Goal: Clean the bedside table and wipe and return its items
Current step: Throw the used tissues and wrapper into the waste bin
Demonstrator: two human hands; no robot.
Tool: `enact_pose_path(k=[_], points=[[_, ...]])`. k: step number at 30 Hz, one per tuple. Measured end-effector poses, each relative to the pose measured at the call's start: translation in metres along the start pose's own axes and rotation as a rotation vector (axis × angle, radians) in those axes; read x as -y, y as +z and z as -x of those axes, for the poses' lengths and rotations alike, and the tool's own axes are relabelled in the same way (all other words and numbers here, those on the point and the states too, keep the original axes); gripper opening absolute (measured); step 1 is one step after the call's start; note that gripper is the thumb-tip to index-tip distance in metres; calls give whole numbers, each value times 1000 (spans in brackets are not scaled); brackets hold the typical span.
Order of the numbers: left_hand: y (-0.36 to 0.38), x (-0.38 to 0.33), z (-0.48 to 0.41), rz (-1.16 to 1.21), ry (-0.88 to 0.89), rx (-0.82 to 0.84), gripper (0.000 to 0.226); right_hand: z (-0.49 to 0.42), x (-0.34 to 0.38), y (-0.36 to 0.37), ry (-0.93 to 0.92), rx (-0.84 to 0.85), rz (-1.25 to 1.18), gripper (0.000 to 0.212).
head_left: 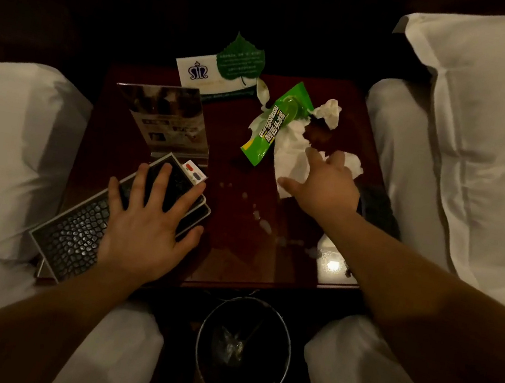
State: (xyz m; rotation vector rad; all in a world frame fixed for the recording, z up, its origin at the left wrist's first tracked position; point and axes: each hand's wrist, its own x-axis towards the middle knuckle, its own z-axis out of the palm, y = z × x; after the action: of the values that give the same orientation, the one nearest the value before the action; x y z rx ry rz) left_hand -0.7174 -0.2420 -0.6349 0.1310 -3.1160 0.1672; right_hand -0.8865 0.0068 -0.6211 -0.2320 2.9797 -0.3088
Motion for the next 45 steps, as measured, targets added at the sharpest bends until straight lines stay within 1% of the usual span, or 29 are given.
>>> enact_pose_path(k=[1,3,4,5,7,9,13,17,20,24,29,31,33,34,35,37,39,41,45], points=[[0,0,0,-6,0,-3,75,-2,0,2,-17,-23,9,67],[0,-1,0,-17,-1,-3,77,-5,-1,3,-61,-75,-3,40],[-1,-1,0,-19,-2,-1,77,-7,-3,3,-66,-83,-17,31],[-1,-2,0,-20,-3,0,77,-8,-5,2,-54,-85,-43,27],[-2,-2,1,-22,-4,3,77,-6,-11,-3,14,-117,-172,24],[-2,-3,1,-28,-3,3,77,4,-17,-12,82,-196,-338,20],[-3,-4,1,-28,-7,8,77,45,-22,-33,104,-305,-634,17],[-3,-4,1,-30,-4,6,77,96,-15,-51,39,-259,-987,25],[-4,-4,0,-26,-8,8,77,140,-6,-52,-1,-205,-1094,24],[-4,-5,1,-25,-13,1,76,202,-4,-19,-104,-83,-1031,28],[-2,-5,1,-21,-15,-9,75,245,-17,48,-51,109,-880,32],[-2,-5,0,-17,-13,-8,75,249,-22,78,36,255,-778,30],[-2,-5,0,-13,-12,-9,75,248,-24,108,150,447,-668,22],[-2,-5,0,-12,-13,-11,75,246,-25,123,179,528,-617,20],[-1,-4,1,-14,-13,-14,75,244,-25,138,188,593,-567,20],[-1,-4,1,-23,-12,-16,75,241,-23,159,193,689,-468,27],[0,-5,1,-16,-11,-17,74,240,-21,173,170,742,-424,32],[0,-4,1,-5,-10,-26,74,241,-19,180,159,754,-445,33],[-1,-5,1,-8,-6,-33,74,240,-21,174,175,701,-410,31]])
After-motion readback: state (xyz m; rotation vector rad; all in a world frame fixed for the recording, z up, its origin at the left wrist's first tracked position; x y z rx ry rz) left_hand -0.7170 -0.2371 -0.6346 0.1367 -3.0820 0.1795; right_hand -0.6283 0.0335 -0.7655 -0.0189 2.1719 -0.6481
